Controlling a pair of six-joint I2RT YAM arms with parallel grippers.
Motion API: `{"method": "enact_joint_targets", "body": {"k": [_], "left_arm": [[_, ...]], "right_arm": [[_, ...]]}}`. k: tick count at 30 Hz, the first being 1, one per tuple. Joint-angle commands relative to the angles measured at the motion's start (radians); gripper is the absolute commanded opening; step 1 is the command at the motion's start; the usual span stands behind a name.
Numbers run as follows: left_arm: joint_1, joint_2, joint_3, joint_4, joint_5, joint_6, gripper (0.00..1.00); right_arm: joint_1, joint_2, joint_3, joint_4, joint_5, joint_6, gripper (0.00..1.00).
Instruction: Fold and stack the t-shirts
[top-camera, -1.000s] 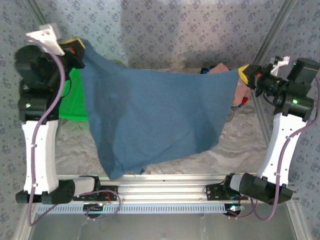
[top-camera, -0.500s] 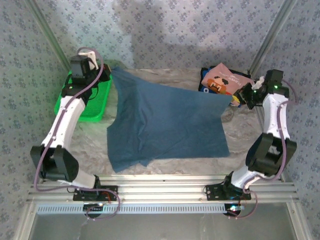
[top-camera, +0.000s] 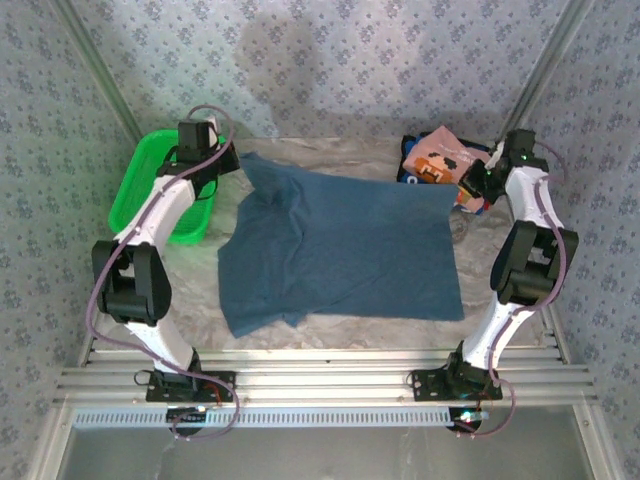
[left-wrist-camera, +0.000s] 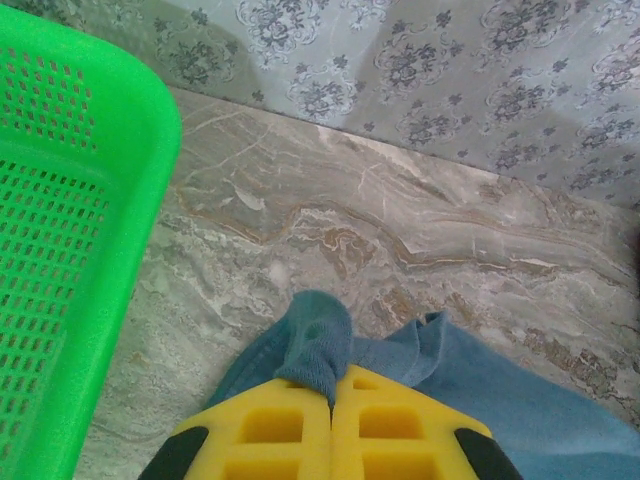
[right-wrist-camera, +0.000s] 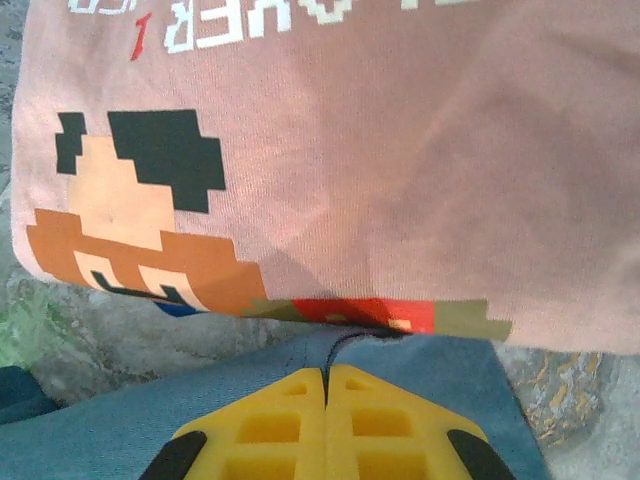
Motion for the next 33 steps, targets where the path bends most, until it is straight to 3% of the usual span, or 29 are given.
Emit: {"method": "enact_joint_targets", "body": {"k": [1, 12, 23, 33], "left_arm": [[-0.003, 0.006, 0.056, 0.007, -0.035, -0.023, 0.0], [0.012, 0.015, 0.144, -0.107, -0.012, 0.095, 0.0], [-0.033, 0.071, 0.27, -0.217, -0.061, 0.185, 0.0], [0.004, -0.247, 0.314, -0.192, 0.001, 0.031, 0.0]], "right_arm": [[-0.005, 0.005, 0.022, 0.052, 0.092, -0.031, 0.0], [-0.021, 0.026, 0.098, 0.061, 0.157, -0.104, 0.0], [0.125, 0.043, 0.203, -0.042, 0.42, -0.265, 0.0], [0.103, -0.251, 0.277, -0.095, 0.17, -0.117, 0.0]]}}
